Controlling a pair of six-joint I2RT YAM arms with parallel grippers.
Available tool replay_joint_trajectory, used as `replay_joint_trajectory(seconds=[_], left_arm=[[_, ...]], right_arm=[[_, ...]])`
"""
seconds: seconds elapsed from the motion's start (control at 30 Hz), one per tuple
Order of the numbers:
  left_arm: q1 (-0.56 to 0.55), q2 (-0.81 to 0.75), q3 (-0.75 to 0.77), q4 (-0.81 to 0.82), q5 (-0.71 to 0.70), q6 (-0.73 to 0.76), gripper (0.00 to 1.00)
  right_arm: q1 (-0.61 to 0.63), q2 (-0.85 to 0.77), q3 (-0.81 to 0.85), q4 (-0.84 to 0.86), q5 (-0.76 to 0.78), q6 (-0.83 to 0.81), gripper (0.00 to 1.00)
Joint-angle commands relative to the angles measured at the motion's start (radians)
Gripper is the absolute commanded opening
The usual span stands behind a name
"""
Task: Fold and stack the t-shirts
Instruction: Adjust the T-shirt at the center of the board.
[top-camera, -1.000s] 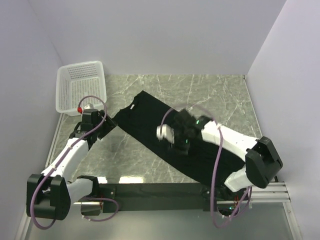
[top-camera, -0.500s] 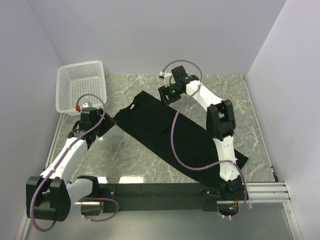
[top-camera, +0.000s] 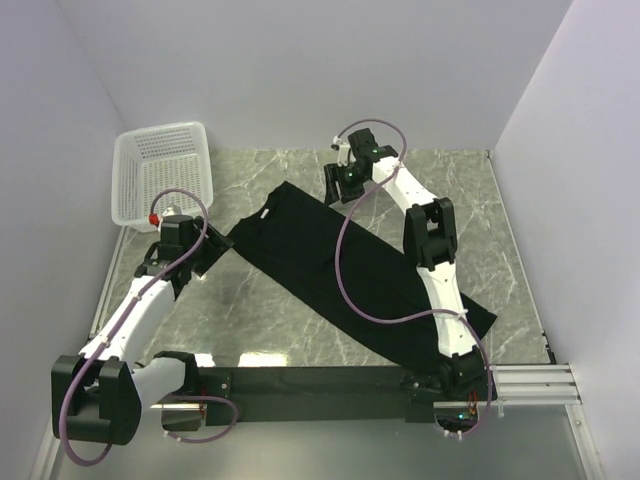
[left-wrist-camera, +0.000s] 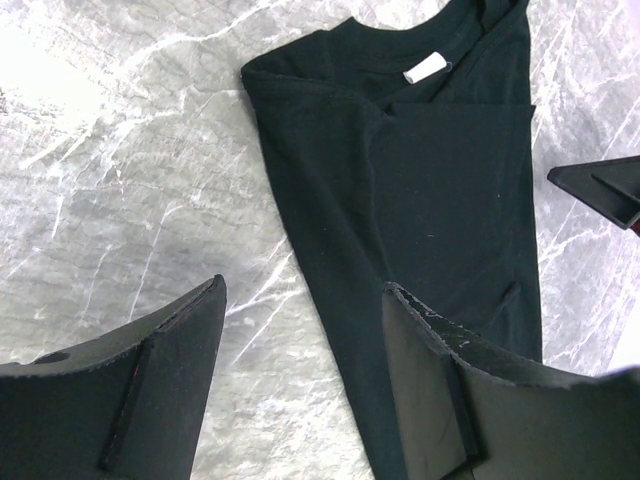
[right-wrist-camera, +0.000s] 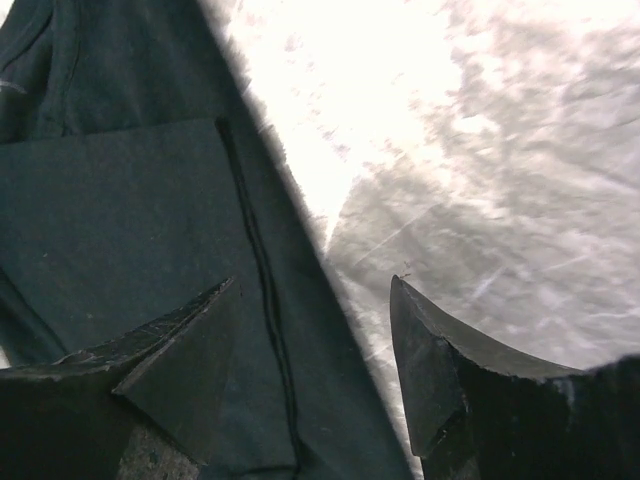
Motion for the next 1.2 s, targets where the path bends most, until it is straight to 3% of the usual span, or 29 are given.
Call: replay_joint_trajectory(seconds=[0.0,0.37,0.47,0.6,0.83,0.87,1.17], left_arm=[[0.004,0.016,0.011,0.029,0.013,-0.015,0.68],[0.003,0.046,0.028,0.047,0.027,-0.018,0.68],[0.004,0.044,0.024,0.047,0.029,-0.021,0.68],[0.004,0.035,0.017,0.049,0.030,-0.023,0.68],[0.004,0.033,0.022,0.034,0.022,-0.016,0.68],[0.004,0.032,0.024,0.032,0.021,-0.016,0.68],[0.004,0.030,0.021,0.027,0.024,-0.019,0.68]], right_arm=[[0.017,0.035,0.020,-0.030,-0.048,0.025,0.68],[0.057,0.049,0.030,-0.060,0.007,0.017,0.65],[0.066,0.047,0.026,-0.066,0.045,0.008,0.57],[0.074,0.047,0.032,-0.073,0.069,-0.009,0.31],[0.065,0.038,0.015,-0.034,0.023,0.026,0.07],[0.060,0.027,0.004,-0.009,0.019,0.034,0.00],[-0.042,0.027,0.070,0.133,0.079,0.159,0.00]])
